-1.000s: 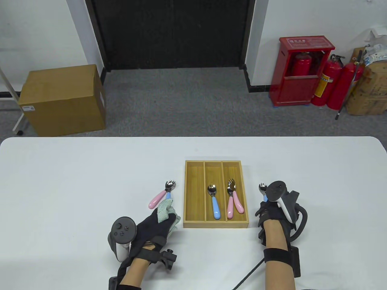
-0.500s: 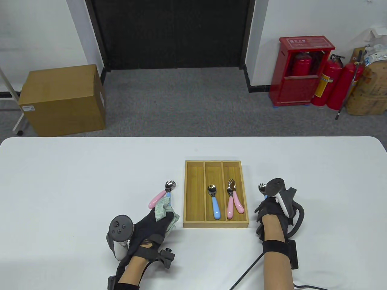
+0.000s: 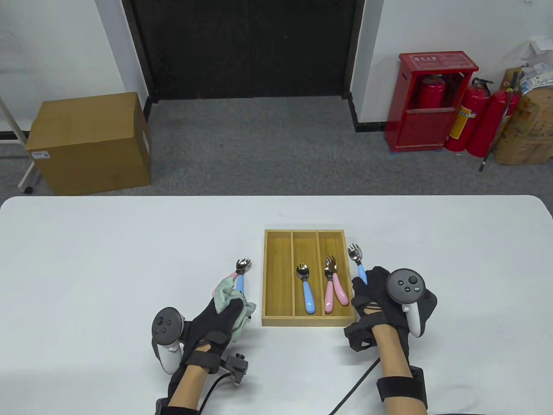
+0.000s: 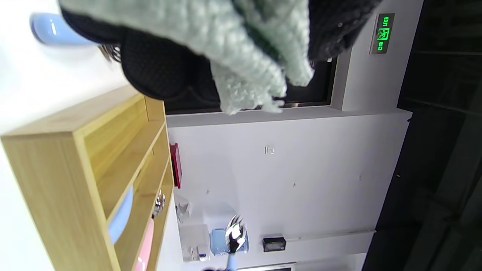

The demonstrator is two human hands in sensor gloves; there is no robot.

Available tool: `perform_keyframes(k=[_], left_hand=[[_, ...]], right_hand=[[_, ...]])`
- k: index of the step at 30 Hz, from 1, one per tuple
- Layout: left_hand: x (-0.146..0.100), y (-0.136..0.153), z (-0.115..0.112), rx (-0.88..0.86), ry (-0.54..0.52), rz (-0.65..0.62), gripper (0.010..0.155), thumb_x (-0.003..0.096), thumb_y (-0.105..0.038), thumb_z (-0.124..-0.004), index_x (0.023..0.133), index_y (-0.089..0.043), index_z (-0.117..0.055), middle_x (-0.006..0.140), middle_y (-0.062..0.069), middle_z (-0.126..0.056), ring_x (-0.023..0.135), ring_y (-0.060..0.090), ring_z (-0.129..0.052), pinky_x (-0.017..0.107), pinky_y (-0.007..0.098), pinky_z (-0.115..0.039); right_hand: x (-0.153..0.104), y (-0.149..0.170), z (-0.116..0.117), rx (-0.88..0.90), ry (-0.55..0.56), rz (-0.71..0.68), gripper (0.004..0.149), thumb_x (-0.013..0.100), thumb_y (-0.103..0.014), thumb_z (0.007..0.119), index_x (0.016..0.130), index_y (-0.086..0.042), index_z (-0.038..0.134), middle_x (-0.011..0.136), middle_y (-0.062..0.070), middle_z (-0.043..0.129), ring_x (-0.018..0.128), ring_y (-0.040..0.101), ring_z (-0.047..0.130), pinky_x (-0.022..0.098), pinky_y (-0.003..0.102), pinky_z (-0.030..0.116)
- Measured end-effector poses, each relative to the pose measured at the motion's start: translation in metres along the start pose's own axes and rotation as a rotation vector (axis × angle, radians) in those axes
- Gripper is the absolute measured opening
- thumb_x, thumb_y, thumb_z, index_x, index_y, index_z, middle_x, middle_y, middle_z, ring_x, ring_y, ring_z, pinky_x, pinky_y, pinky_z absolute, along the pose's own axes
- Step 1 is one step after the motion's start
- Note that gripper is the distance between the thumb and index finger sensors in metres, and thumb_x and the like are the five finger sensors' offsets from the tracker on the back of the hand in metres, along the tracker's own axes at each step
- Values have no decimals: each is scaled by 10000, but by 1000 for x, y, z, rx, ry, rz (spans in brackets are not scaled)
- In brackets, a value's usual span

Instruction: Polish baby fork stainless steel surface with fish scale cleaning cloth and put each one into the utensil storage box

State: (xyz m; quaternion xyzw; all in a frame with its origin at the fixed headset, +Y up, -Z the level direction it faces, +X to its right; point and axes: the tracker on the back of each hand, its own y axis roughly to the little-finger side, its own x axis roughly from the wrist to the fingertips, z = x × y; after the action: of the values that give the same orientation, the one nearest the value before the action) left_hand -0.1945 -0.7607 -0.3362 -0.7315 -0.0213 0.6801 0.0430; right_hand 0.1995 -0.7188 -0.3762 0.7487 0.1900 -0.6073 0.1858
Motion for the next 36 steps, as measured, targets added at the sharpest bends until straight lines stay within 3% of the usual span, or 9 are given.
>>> perform_keyframes(k=[3, 6, 13, 21, 26, 30, 33, 36], left_hand=[[-3, 2, -2, -47, 44, 15, 559, 544, -540, -739, 982, -193, -714, 836, 64, -932, 696, 286, -986, 609, 571, -703], [-5, 7, -4, -100, 81, 40, 613, 553, -581, -688, 1019, -185, -656, 880, 75, -891, 728, 295, -962, 621, 575, -684], [-4, 10, -11, -203, 148, 57, 682, 558, -650, -601, 1057, -186, -585, 931, 71, -843, 776, 284, -935, 643, 564, -671], [-7, 10, -20, -329, 206, 43, 761, 560, -700, -518, 1097, -161, -499, 1037, 93, -772, 899, 320, -889, 680, 555, -650], [-8, 11, -26, -318, 220, 45, 791, 553, -710, -504, 1100, -139, -474, 1052, 103, -758, 916, 326, -887, 681, 554, -655], [-10, 11, -39, -338, 290, 48, 823, 553, -728, -532, 1103, -125, -432, 1063, 106, -739, 929, 326, -880, 684, 556, -651], [-12, 7, -49, -341, 319, 47, 844, 556, -733, -624, 1100, -128, -402, 1063, 76, -735, 943, 297, -882, 689, 550, -656], [-14, 7, -54, -304, 282, 64, 753, 559, -662, -713, 1081, -176, -470, 1021, 2, -800, 932, 229, -916, 688, 526, -689]], right_hand=[[-24, -22, 20, 363, -129, -77, 437, 432, -361, 789, 768, -81, 785, 898, 293, 705, 482, 286, 987, 456, 618, 746], [-45, -41, 42, 564, -223, -130, 439, 424, -336, 818, 755, -48, 821, 829, 318, 780, 394, 289, 1005, 421, 613, 763], [-63, -47, 74, 343, -328, -243, 440, 422, -377, 817, 753, -89, 850, 743, 282, 882, 329, 253, 1025, 388, 572, 801], [-73, -40, 98, 392, -418, -210, 453, 432, -389, 798, 752, -73, 852, 678, 285, 915, 240, 243, 1015, 351, 553, 814], [-81, -46, 110, 363, -467, -249, 456, 432, -392, 794, 752, -73, 853, 661, 283, 925, 218, 241, 1010, 347, 551, 815], [-88, -53, 121, 321, -523, -286, 456, 436, -383, 780, 758, -66, 846, 640, 283, 933, 205, 246, 1008, 339, 553, 815], [-92, -57, 124, 328, -524, -297, 452, 434, -379, 768, 739, -56, 849, 554, 269, 950, 176, 247, 1006, 321, 553, 821], [-94, -59, 123, 313, -529, -319, 451, 432, -376, 764, 728, -46, 845, 494, 253, 952, 144, 229, 991, 309, 553, 824]])
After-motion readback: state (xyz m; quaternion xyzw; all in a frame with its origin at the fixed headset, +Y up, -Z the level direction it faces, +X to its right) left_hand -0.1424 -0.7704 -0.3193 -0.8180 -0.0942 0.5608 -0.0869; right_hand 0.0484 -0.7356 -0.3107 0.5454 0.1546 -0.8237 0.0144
